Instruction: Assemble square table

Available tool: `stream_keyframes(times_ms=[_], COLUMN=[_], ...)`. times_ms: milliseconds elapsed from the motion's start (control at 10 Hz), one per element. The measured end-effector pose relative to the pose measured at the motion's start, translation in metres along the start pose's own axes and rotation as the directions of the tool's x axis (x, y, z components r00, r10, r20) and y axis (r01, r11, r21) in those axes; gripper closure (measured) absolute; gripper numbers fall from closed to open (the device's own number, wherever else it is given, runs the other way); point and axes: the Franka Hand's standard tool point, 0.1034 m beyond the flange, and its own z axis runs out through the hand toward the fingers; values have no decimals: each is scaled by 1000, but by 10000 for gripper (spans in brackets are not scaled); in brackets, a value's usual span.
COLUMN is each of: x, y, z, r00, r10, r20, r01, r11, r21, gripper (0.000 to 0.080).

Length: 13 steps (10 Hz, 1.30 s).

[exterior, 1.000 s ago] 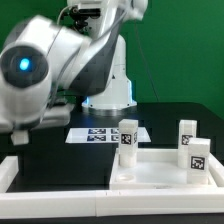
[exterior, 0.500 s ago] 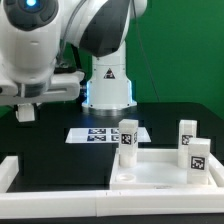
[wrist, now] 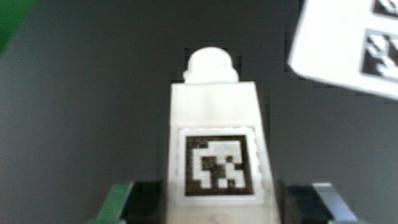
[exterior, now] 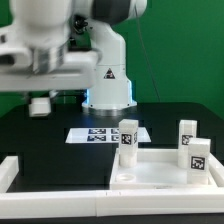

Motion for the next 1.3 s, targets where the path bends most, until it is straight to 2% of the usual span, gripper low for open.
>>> stream_keyframes(times_ms=[100,200,300,400,600,700,800,900,1000,1100,1300], x=[11,23,29,36,34,40,40,42,56,67,102], y=[-18,-26,-24,-20,-19,-16,-19,-27,-36,-47,-74], z=[-22,-45,-56,-56,-55,-57,-56,-58,-67,-71,-84], r00=[997,990,985,968,939,908,883,869,824,778,661], r10=[56,83,89,77,79,70,82,104,108,125,192], r20=[-60,-115,-149,-240,-334,-413,-462,-484,-556,-616,-725], r01=[-54,-80,-86,-77,-80,-79,-88,-97,-105,-123,-193], r11=[998,996,996,997,997,997,996,995,994,991,978], r21=[29,33,27,10,11,-5,9,38,36,46,83], gripper=[509,509,509,509,509,509,509,509,509,509,509])
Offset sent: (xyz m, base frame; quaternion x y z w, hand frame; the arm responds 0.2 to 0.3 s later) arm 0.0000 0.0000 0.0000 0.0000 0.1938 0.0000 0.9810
